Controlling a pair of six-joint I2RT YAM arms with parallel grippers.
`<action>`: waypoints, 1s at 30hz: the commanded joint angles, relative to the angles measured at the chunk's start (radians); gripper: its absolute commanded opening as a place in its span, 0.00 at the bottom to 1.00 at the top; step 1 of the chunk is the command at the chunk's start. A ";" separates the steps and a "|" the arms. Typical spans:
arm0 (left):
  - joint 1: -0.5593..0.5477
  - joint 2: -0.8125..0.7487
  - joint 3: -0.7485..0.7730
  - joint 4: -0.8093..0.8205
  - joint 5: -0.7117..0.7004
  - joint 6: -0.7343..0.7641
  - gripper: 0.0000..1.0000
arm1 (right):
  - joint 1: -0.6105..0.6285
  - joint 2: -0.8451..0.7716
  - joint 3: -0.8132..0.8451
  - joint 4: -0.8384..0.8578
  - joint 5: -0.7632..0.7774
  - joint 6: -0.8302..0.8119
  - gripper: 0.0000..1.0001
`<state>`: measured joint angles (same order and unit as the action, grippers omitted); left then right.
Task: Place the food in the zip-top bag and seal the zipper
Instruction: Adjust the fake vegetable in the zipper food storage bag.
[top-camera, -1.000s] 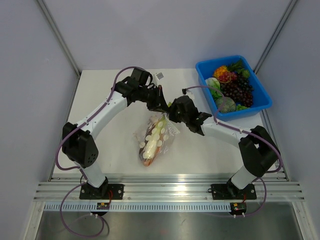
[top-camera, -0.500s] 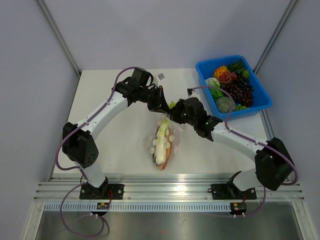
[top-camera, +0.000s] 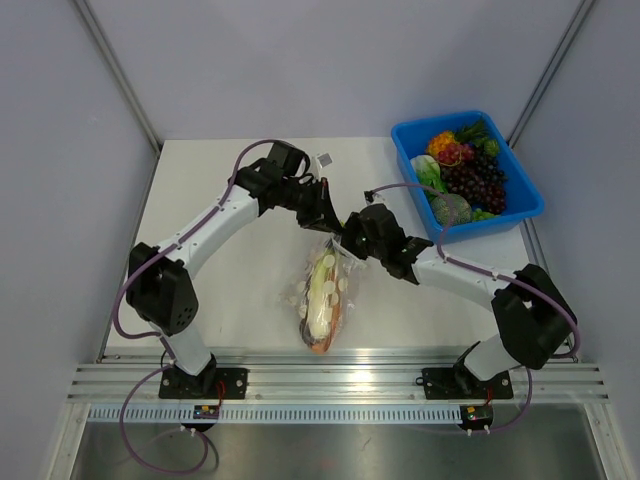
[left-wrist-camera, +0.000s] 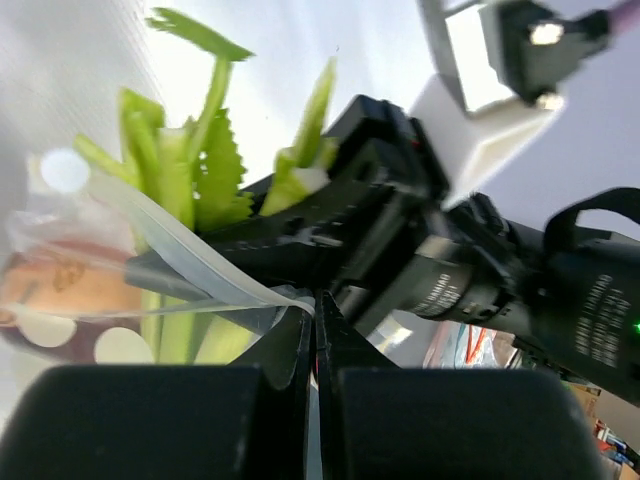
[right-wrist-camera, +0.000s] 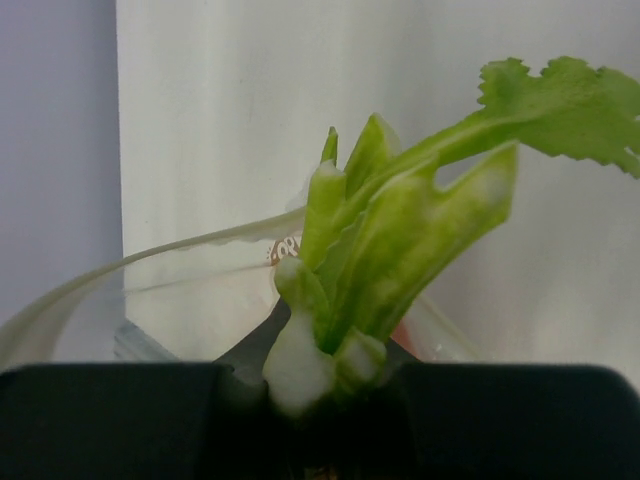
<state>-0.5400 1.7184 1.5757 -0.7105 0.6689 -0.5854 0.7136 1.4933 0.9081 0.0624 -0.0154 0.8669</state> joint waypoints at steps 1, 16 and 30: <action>0.006 -0.017 0.001 0.195 0.017 0.001 0.00 | 0.055 0.021 -0.026 -0.022 -0.133 0.014 0.00; 0.006 -0.086 0.004 0.148 -0.014 0.070 0.00 | 0.050 -0.208 0.150 -0.413 0.086 -0.219 0.82; 0.006 -0.039 0.112 0.129 0.009 0.084 0.00 | 0.037 -0.493 0.232 -0.562 0.241 -0.269 0.85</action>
<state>-0.5407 1.6714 1.6230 -0.6342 0.6765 -0.5198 0.7399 1.0149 1.1175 -0.4633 0.1726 0.6182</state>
